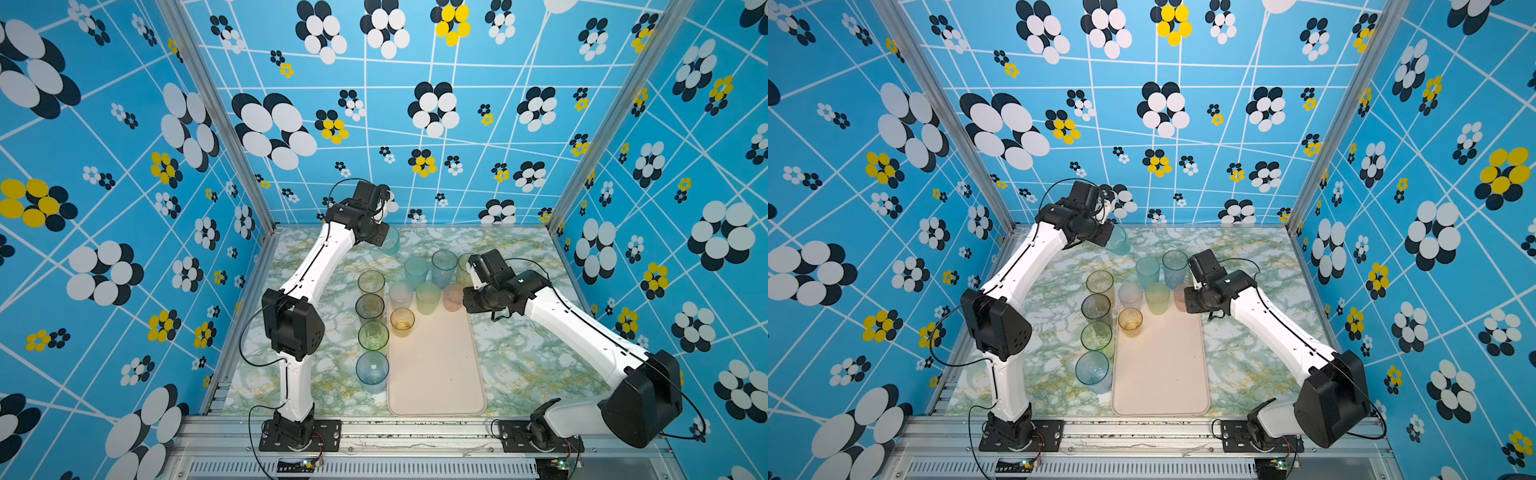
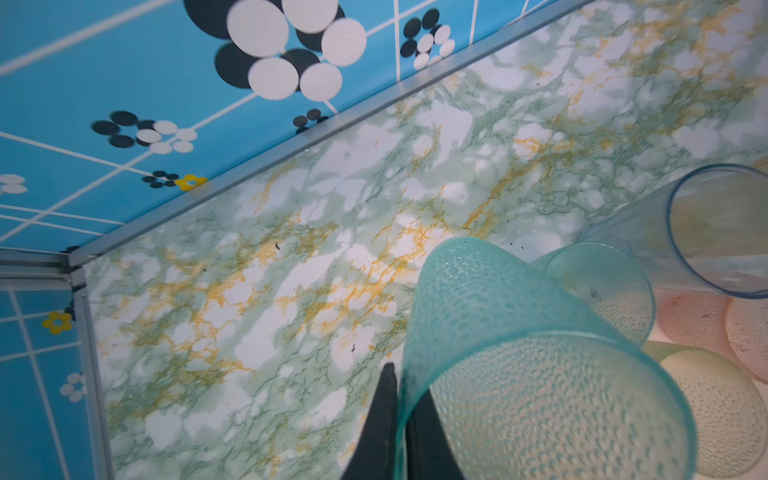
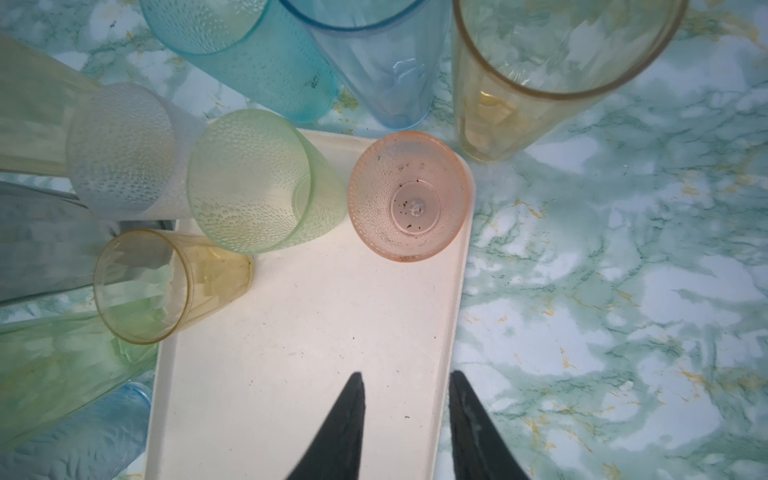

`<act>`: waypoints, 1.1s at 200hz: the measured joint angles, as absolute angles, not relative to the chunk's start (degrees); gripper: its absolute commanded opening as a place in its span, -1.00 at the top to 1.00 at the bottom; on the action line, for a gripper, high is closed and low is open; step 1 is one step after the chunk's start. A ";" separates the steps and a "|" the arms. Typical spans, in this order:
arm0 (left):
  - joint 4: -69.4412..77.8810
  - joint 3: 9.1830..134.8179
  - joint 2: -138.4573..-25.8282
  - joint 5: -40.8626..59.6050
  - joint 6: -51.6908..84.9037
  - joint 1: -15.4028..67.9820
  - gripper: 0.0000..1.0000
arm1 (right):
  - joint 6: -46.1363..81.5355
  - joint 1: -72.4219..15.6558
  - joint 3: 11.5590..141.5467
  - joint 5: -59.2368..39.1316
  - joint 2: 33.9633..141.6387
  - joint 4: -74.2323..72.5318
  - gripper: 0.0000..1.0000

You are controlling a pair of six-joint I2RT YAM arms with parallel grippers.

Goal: Place the glasses into the tray
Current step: 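Close the left gripper on the frosted teal cup farther from the robot, then carry the teal cup with the left gripper over the tray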

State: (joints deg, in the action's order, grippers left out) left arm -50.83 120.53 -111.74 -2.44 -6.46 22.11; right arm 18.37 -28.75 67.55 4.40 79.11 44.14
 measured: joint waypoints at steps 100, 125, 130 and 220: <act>-59.64 118.50 -98.89 -1.98 -11.49 40.49 0.89 | 21.54 -21.74 64.31 3.92 72.14 40.56 0.27; -62.78 118.50 -100.75 -1.50 -12.97 45.23 0.89 | 22.17 -21.21 64.31 3.90 71.79 39.48 0.26; -63.35 118.50 -101.27 -1.23 -13.23 45.98 0.89 | 22.22 -21.08 64.31 3.90 71.64 39.40 0.26; -67.31 116.60 -113.60 1.76 -14.87 49.95 0.89 | 23.42 -20.69 63.44 3.86 69.10 37.34 0.26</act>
State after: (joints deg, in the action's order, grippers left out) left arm -67.31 116.60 -113.60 1.76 -14.87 49.95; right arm 23.42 -20.69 63.44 3.86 69.10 37.34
